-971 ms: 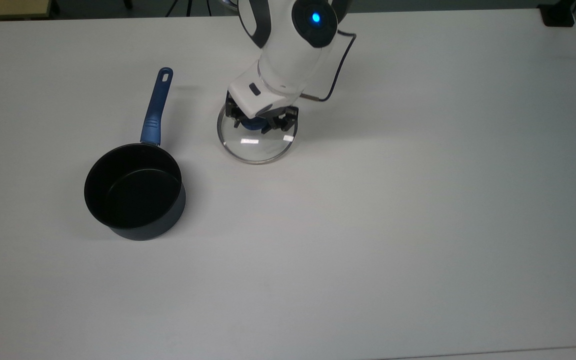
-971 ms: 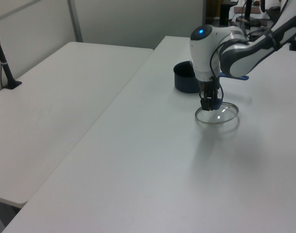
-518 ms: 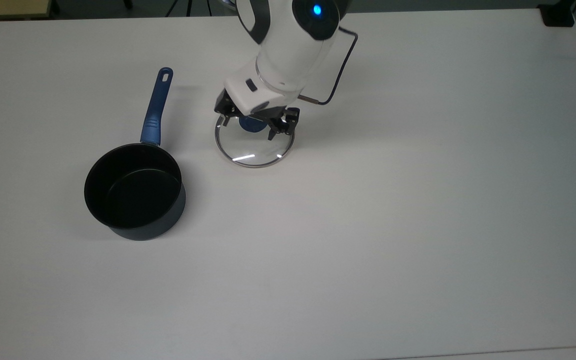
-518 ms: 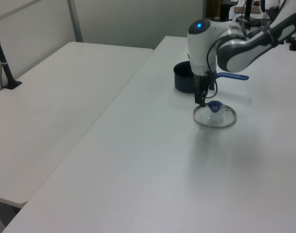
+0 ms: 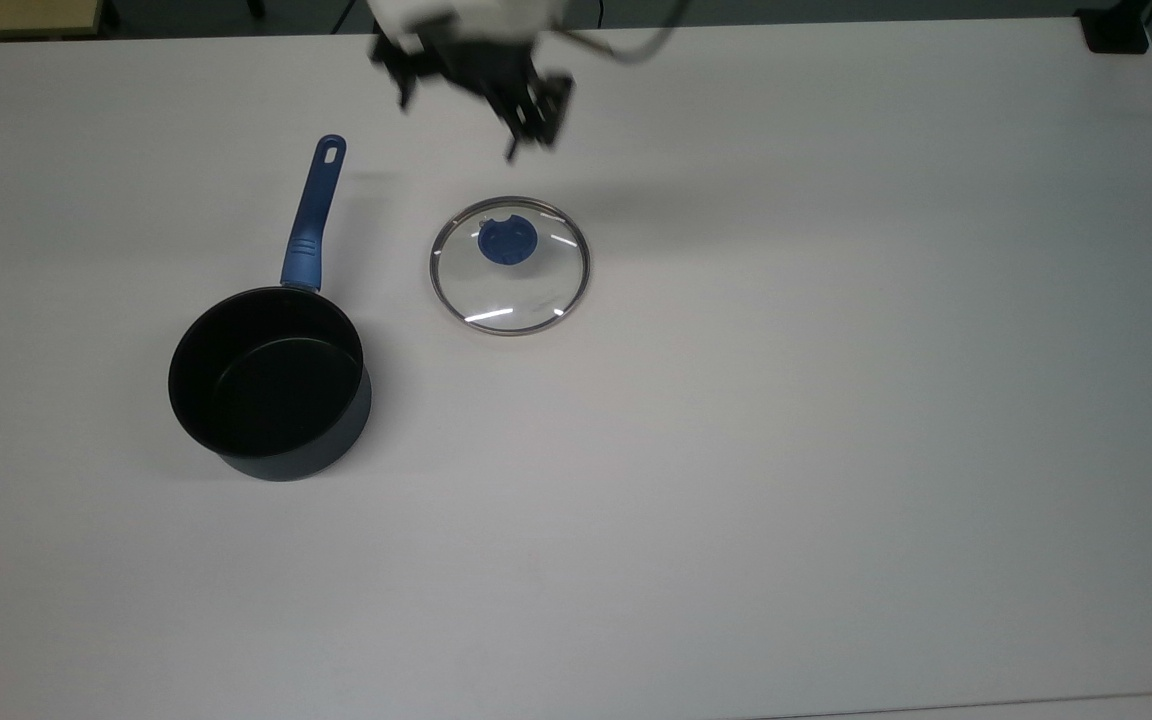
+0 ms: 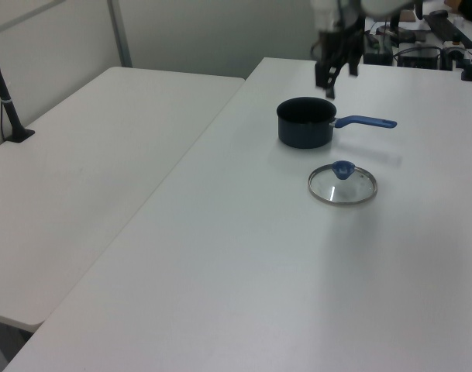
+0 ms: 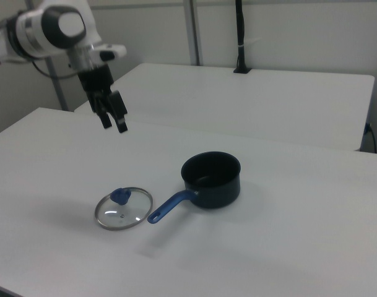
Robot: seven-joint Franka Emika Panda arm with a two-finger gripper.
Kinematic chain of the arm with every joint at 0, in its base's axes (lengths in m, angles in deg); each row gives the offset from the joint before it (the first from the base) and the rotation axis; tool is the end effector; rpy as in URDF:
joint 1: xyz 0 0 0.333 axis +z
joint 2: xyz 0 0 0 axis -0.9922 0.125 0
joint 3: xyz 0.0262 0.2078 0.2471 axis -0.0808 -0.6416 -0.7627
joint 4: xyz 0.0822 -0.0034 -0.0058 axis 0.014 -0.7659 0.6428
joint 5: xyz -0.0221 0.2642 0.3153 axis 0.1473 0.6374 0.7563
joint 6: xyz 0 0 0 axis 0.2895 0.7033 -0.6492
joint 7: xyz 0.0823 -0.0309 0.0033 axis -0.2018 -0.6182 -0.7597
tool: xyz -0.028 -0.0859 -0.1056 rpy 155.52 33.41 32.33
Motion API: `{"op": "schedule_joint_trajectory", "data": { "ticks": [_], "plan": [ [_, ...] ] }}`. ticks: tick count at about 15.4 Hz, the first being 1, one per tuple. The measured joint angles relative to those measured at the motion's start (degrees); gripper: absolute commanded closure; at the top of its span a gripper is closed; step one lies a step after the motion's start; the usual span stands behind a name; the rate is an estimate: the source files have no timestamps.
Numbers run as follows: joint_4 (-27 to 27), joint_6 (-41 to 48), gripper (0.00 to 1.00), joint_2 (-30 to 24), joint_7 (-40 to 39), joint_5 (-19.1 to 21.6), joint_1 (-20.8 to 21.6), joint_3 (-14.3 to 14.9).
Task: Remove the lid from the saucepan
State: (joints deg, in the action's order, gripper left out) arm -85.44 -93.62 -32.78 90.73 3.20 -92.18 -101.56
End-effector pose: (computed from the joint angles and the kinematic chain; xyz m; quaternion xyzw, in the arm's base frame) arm 0.6055 0.0451 0.5362 0.9773 -0.1747 -0.0151 0.1186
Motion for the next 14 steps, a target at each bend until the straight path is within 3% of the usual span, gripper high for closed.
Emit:
{"op": "schedule_joint_trajectory", "data": {
  "ticks": [4,7,12,14],
  "plan": [
    [0.49,1.04,0.0,-6.35,-3.01,9.25,0.46,9.36],
    [0.18,0.08,0.0,-7.47,-9.66,10.98,4.51,15.34],
    [-0.59,-3.28,0.0,-7.5,-25.22,11.18,6.8,18.1],
    [-0.59,-3.34,0.0,-7.51,-28.09,11.18,6.82,18.99]
  ]
}}
